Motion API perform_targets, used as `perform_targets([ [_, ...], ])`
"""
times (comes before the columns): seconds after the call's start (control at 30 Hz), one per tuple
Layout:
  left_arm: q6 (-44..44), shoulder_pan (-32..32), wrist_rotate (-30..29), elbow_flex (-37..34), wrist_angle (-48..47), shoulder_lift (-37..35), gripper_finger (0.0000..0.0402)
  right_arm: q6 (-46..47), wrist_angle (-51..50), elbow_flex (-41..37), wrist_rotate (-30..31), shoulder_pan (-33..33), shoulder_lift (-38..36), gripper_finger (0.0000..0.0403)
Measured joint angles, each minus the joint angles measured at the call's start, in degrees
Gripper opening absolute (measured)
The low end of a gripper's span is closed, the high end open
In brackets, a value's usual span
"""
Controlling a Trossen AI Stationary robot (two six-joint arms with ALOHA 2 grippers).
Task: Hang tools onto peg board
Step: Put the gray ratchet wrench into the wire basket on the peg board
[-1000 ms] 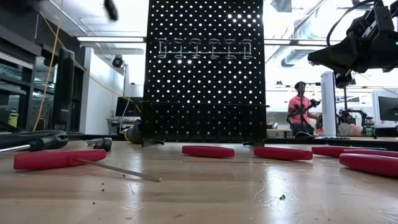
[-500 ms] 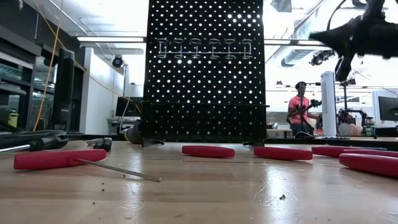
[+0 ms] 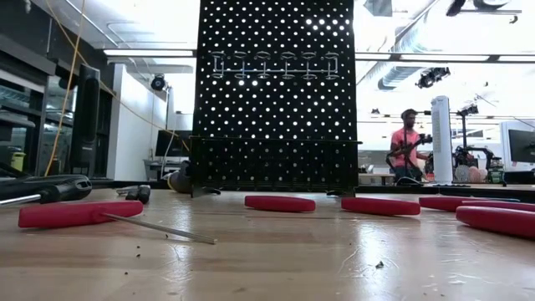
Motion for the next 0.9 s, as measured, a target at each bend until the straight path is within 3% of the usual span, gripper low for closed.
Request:
perform_targets([
  [0.1, 1.58, 1.71, 0.06, -0.02, -6.04, -3.07, 0.0001, 1.27, -23.08, 11.92, -0.64, 0.00, 11.99, 0.0000],
  [0.2, 1.58, 3.14, 0.97, -0.02, -13.41, -6.28, 0.0001, 5.14, -38.77, 20.78, -0.53, 0.00, 24.06, 0.0000],
  [0.33, 1.17, 4.65, 3.61, -0.02, -21.87, -10.26, 0.0001, 15.45, -46.20, 27.63, -2.08, 0.00, 38.04, 0.0000],
  [0.43, 0.43, 5.41, 5.21, -0.02, -27.17, -13.03, 0.0001, 18.36, -48.25, 31.66, -8.92, -0.48, 46.22, 0.0000],
  [0.57, -1.44, 5.79, 7.08, -0.02, -34.78, -16.08, 0.0001, 22.89, -61.84, 36.90, -18.42, -0.43, 55.56, 0.0008],
  [0.73, -6.32, 5.79, 9.31, -0.04, -43.18, -18.19, 0.0001, 20.71, -82.14, 39.42, -24.12, 4.02, 63.12, 0.0068],
  [0.9, -10.79, 5.79, 9.31, -0.07, -46.13, -18.39, 0.0001, 23.98, -91.65, 36.80, -24.06, 8.88, 67.91, 0.0168],
])
